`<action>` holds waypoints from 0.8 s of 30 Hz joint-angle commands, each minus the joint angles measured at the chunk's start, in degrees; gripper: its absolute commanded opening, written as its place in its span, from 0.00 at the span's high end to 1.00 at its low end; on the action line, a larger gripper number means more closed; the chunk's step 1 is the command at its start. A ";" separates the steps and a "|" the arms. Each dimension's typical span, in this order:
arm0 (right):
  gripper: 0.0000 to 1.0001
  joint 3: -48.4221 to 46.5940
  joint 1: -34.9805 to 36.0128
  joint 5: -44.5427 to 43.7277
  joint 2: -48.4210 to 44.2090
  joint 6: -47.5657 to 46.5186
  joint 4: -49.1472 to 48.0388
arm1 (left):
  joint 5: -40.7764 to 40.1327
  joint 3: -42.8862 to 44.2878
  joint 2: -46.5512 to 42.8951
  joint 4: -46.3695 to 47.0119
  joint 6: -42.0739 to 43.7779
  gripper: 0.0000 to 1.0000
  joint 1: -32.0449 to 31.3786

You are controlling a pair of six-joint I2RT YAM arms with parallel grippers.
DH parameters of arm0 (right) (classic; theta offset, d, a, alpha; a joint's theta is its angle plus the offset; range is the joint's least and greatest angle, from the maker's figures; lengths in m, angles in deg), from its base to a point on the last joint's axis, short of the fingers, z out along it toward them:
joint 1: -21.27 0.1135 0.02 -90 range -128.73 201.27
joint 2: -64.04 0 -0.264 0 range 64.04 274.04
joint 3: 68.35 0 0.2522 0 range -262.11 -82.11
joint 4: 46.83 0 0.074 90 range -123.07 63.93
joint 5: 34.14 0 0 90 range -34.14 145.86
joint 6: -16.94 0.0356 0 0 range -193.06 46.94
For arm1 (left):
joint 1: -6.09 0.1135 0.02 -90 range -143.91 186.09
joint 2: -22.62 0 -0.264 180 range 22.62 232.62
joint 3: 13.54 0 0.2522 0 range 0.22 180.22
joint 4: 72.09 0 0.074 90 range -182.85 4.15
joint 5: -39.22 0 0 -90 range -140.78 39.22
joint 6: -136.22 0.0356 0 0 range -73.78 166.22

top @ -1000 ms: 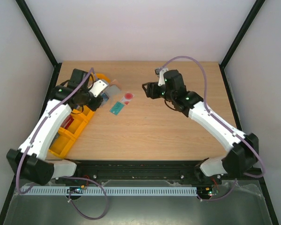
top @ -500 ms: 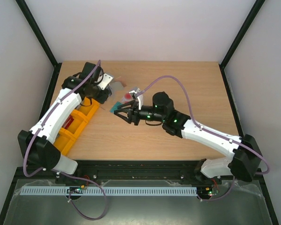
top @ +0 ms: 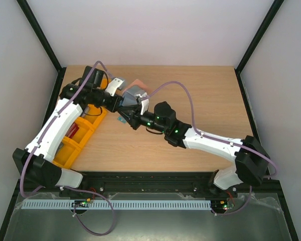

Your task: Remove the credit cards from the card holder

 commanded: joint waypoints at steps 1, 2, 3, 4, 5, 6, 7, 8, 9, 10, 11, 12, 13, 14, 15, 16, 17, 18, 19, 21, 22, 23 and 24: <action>0.85 -0.09 0.09 2.26 1.97 -1.43 -1.35 | 8.17 -0.15 -0.92 1.90 -2.07 0.98 1.66; 0.85 1.65 0.07 2.55 1.55 -2.38 -2.42 | 9.82 -0.14 -1.10 2.10 -2.29 0.98 2.68; 0.85 3.25 0.11 1.83 1.00 -3.49 -3.17 | 10.91 -0.09 -1.35 2.25 -2.29 0.98 3.46; 0.85 4.20 0.08 0.31 0.67 -4.34 -3.13 | 11.16 -0.10 -1.60 2.37 -2.17 0.98 3.69; 0.86 4.45 0.13 -1.93 0.54 -4.90 -2.19 | 11.11 -0.32 -1.85 2.55 -2.01 0.98 3.61; 0.86 4.13 0.12 -4.06 0.51 -5.50 -1.02 | 11.45 -1.02 -2.24 2.64 -1.91 0.98 3.60; 0.87 3.40 0.08 -5.63 0.40 -6.16 0.23 | 11.83 -1.73 -2.67 2.69 -1.69 0.98 3.62; 0.87 2.58 -0.03 -7.36 0.23 -6.73 1.25 | 12.15 -2.50 -3.23 2.92 -1.64 0.98 3.60; 0.88 1.62 -0.27 -8.74 0.02 -7.19 2.24 | 12.20 -3.29 -3.76 3.15 -1.56 0.98 3.64; 0.88 0.77 -0.78 -9.77 -0.01 -7.42 3.11 | 12.21 -4.09 -4.32 3.68 -1.71 0.98 3.68; 0.89 0.06 -1.40 -10.83 -0.02 -7.45 4.49 | 12.44 -4.90 -4.84 4.26 -1.94 0.98 3.65; 0.89 -0.51 -2.11 -11.47 -0.02 -7.44 5.32 | 12.95 -5.71 -5.19 4.72 -2.16 0.98 3.60; 0.90 -0.76 -2.80 -12.37 -0.02 -7.38 6.17 | 13.52 -6.41 -5.64 5.17 -2.35 0.98 3.62; 0.90 -0.83 -3.57 -12.99 -0.19 -7.30 6.73 | 14.12 -6.95 -5.83 5.33 -2.41 0.98 3.60; 0.91 -0.81 -4.25 -13.69 -0.61 -6.99 7.42 | 14.22 -7.51 -6.05 5.48 -2.29 0.98 3.61; 0.91 -0.91 -4.96 -14.64 -1.04 -6.60 8.21 | 14.23 -8.16 -6.31 5.69 -2.17 0.98 3.58; 0.91 -1.04 -5.59 -15.35 -1.40 -6.26 9.02 | 14.23 -8.71 -6.46 5.85 -2.01 0.98 3.48; 0.91 -1.18 -6.27 -16.22 -1.66 -5.92 9.88 | 14.34 -9.29 -6.56 6.03 -1.98 0.98 3.46; 0.91 -1.50 -6.95 -16.93 -1.83 -5.63 10.81 | 14.62 -9.74 -6.50 6.06 -1.77 0.98 3.39; 0.91 -2.57 -8.22 -18.15 -1.82 -5.60 13.23 | 15.16 -10.42 -6.34 5.64 -1.17 0.98 3.06; 0.91 -3.04 -8.90 -17.53 -1.74 -5.56 14.08 | 15.63 -10.68 -6.24 5.24 -0.83 0.98 2.87; 0.91 -3.31 -9.72 -16.48 -1.77 -5.61 14.56 | 16.46 -11.21 -6.37 5.00 -0.62 0.98 2.81; 0.91 -3.31 -10.53 -14.83 -1.85 -5.60 14.70 | 17.68 -11.80 -6.58 4.93 -0.57 0.98 2.81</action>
